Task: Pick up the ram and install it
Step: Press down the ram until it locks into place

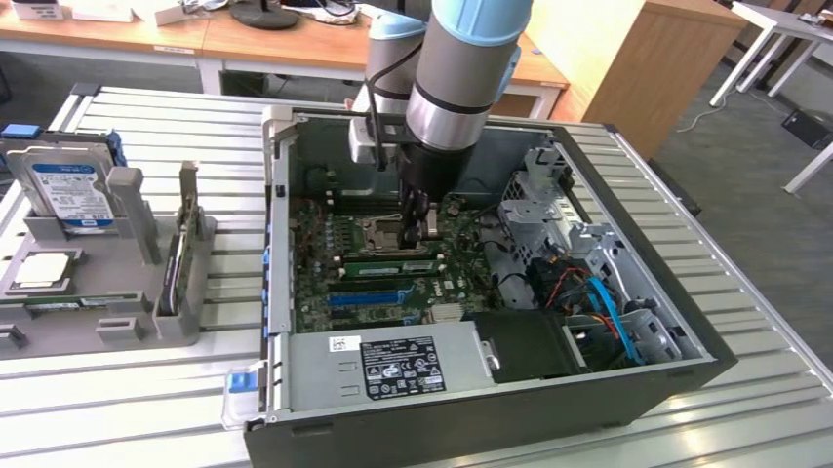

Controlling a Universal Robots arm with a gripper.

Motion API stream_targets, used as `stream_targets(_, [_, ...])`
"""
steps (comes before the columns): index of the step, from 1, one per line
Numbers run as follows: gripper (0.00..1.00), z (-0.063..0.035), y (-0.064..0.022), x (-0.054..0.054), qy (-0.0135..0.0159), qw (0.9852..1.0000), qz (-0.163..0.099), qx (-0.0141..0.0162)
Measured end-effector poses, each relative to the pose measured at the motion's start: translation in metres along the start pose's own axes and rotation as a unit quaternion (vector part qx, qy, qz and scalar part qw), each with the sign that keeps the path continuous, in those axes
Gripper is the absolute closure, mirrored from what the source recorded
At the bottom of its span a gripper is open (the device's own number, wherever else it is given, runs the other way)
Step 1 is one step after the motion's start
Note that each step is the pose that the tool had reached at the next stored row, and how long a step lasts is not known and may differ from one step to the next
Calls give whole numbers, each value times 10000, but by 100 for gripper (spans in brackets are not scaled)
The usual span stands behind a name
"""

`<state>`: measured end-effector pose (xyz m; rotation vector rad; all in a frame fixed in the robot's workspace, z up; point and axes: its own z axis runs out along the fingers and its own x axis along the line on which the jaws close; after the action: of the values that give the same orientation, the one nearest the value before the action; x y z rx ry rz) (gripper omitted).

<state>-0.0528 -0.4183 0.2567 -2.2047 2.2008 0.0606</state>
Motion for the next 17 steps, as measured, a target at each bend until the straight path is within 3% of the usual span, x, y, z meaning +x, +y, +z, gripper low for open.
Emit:
stream_targets(13, [89, 0, 0, 0, 0, 10000, 10, 0])
stream_targets(17, [89, 1, 1, -1, -3, 9997, 261, 12])
